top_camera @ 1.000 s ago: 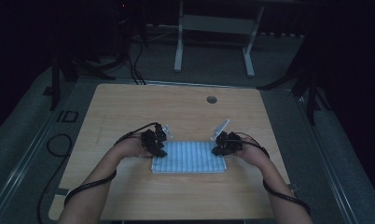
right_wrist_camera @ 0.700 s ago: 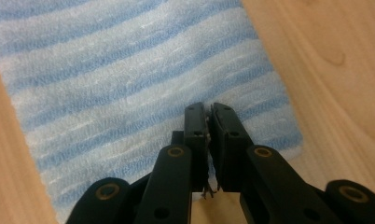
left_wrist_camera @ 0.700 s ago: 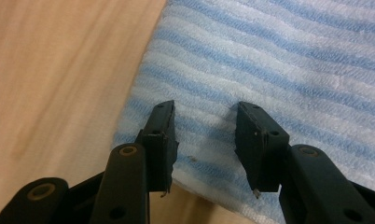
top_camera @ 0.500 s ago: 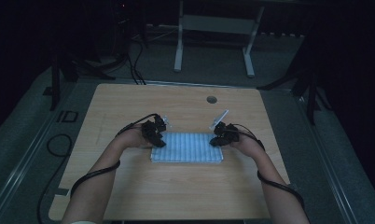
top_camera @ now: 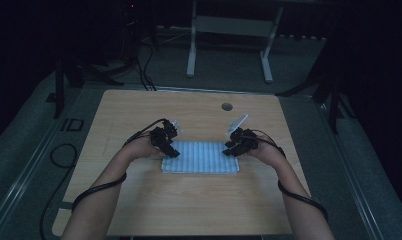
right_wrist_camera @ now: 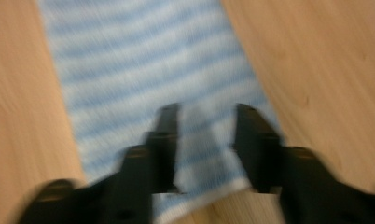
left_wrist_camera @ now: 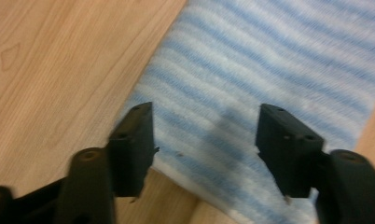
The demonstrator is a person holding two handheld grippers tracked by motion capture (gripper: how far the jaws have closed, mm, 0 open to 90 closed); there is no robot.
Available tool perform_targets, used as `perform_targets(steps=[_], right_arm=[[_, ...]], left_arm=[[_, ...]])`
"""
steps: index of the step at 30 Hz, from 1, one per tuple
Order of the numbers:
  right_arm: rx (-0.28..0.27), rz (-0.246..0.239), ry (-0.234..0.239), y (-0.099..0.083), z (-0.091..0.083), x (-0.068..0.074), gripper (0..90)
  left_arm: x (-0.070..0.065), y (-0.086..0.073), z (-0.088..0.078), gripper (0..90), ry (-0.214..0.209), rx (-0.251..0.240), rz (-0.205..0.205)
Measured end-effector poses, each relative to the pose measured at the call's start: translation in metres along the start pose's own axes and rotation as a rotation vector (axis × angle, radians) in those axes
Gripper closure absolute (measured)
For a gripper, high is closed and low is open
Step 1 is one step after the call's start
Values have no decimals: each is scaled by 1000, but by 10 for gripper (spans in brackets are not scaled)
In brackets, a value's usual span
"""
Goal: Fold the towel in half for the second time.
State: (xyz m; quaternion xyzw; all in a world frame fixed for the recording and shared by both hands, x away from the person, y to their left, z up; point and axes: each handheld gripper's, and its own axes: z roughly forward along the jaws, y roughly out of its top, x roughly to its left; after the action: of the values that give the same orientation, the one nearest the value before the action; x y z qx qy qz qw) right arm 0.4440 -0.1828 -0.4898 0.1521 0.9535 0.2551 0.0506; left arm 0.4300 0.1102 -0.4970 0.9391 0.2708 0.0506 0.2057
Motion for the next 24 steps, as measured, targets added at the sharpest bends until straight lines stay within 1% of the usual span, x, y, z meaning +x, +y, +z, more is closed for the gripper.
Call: perform_targets(steps=[1, 2, 3, 4, 5, 6, 7, 8, 9, 10, 11, 12, 13, 14, 15, 17, 19, 21, 22, 24], right_arm=[[-12, 4, 9, 1, -1, 1, 462], [-33, -1, 7, 2, -3, 3, 402], [-51, 5, 3, 3, -3, 4, 346], [-63, 14, 0, 3, -3, 5, 287], [-72, 25, -11, 3, -3, 6, 244], [-81, 19, -16, 2, -2, 7, 197], [-88, 16, -24, 1, 0, 8, 171], [-97, 19, -36, -1, 1, 7, 169], [-111, 33, -48, -2, 2, 7, 169], [-126, 44, -67, -4, 4, 7, 166], [-138, 40, -76, -6, 5, 7, 152], [-145, 48, -82, -8, 6, 8, 141], [-158, 52, -93, -10, 7, 9, 141], [-172, 48, -102, -11, 8, 11, 141], [-184, 48, -113, -12, 9, 13, 140], [-207, 59, -131, -15, 11, 15, 139], [-229, 69, -147, -17, 12, 18, 140], [-243, 71, -164, -21, 14, 19, 140], [-251, 79, -178, -23, 14, 20, 140], [-265, 90, -188, -28, 13, 20, 140]], left_arm=[[-2, -1, -1, 320, -18, -14, 3], [-4, -2, -2, 279, -39, -25, 11], [-6, -3, -2, 247, -35, -31, 12], [-8, -3, -1, 246, -23, -31, 0], [-10, -4, 0, 209, -10, -25, -5], [-11, -5, 0, 145, 10, -23, -4], [-13, -7, 0, 144, 29, -39, -7], [-13, -9, 0, 144, 51, -59, -16], [-14, -11, 0, 140, 71, -85, -24], [-15, -12, -1, 112, 79, -111, -35], [-14, -14, -1, 77, 87, -129, -42], [-14, -16, 0, 66, 101, -148, -51], [-14, -18, 1, 65, 103, -159, -58], [-14, -20, 2, 45, 104, -169, -64], [-15, -21, 4, 26, 103, -173, -68], [-16, -25, 6, 26, 100, -176, -69], [-17, -28, 9, 26, 104, -178, -62], [-17, -33, 10, 26, 101, -177, -68], [-17, -35, 10, 26, 108, -179, -70], [-16, -41, 9, 26, 108, -192, -83]])
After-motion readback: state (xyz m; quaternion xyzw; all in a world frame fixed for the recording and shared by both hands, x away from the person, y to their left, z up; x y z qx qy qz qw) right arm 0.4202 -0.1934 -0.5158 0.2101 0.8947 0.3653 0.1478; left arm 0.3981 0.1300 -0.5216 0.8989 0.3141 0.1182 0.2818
